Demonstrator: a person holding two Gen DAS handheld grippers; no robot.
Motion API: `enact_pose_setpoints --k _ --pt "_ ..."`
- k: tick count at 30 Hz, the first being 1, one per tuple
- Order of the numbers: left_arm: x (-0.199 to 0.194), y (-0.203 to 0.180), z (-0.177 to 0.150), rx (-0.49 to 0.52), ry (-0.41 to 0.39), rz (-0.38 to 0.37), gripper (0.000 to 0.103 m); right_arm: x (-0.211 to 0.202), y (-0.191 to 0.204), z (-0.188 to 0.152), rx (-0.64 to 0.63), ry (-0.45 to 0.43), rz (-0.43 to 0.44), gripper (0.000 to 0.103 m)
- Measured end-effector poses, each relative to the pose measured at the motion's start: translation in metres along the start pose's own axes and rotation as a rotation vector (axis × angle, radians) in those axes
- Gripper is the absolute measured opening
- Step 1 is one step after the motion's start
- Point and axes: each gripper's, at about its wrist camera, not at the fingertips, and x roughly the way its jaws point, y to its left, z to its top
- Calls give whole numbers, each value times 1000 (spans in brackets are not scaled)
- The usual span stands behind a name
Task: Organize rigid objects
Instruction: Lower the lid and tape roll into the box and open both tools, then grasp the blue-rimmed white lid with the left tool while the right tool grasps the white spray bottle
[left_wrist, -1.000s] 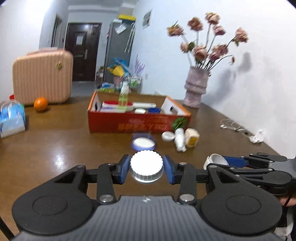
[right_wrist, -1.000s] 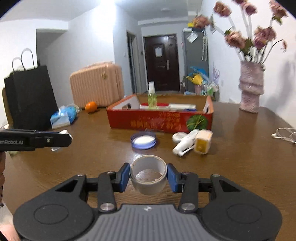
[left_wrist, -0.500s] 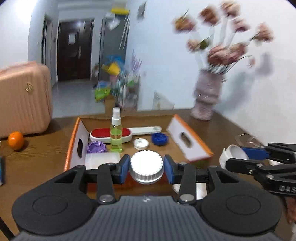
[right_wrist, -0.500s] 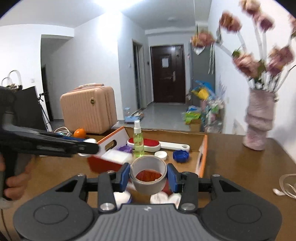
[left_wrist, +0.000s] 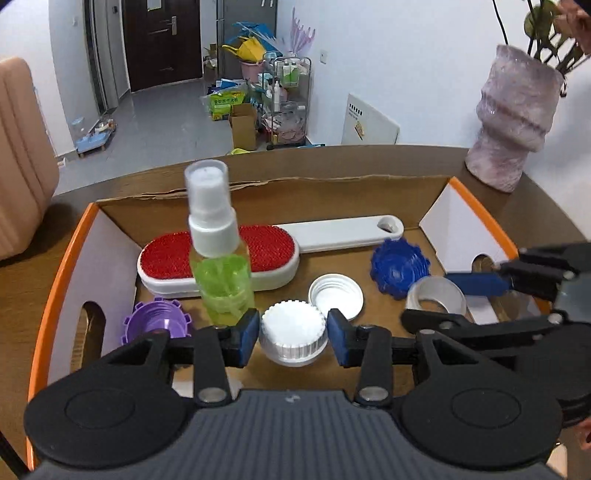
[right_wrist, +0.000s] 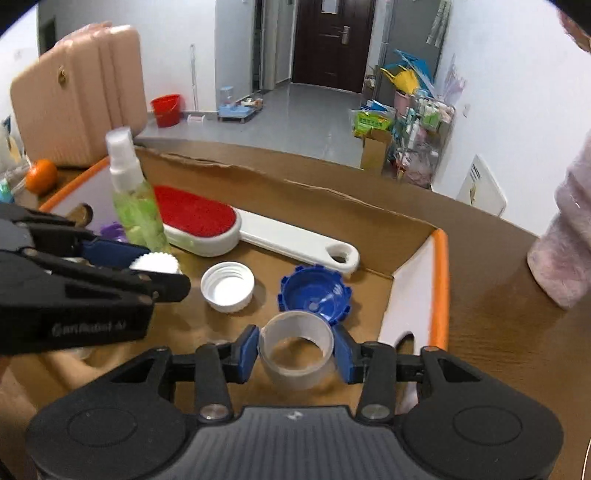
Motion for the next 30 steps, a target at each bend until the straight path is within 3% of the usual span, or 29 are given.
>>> enact_pose_setpoints --k 5,12,17,22,26,30 --pt "-24 6 -2 1 -36 -12 50 -13 1 2 8 -31 1 51" --pt "-99 12 -24 7 -117 -28 57 -95 -6 -5 12 -133 -33 57" --pt "-179 15 -77 40 -203 -36 69 -172 7 -42 4 -216 -13 60" --pt "-244 5 -141 115 -309 13 74 -239 38 -93 22 -304 6 64" --pt "-283 2 -195 104 -348 -24 75 -282 65 -147 81 -376 69 68" --pt "-314 -4 -245 104 -393 -19 76 -299 98 -197 109 -406 64 68"
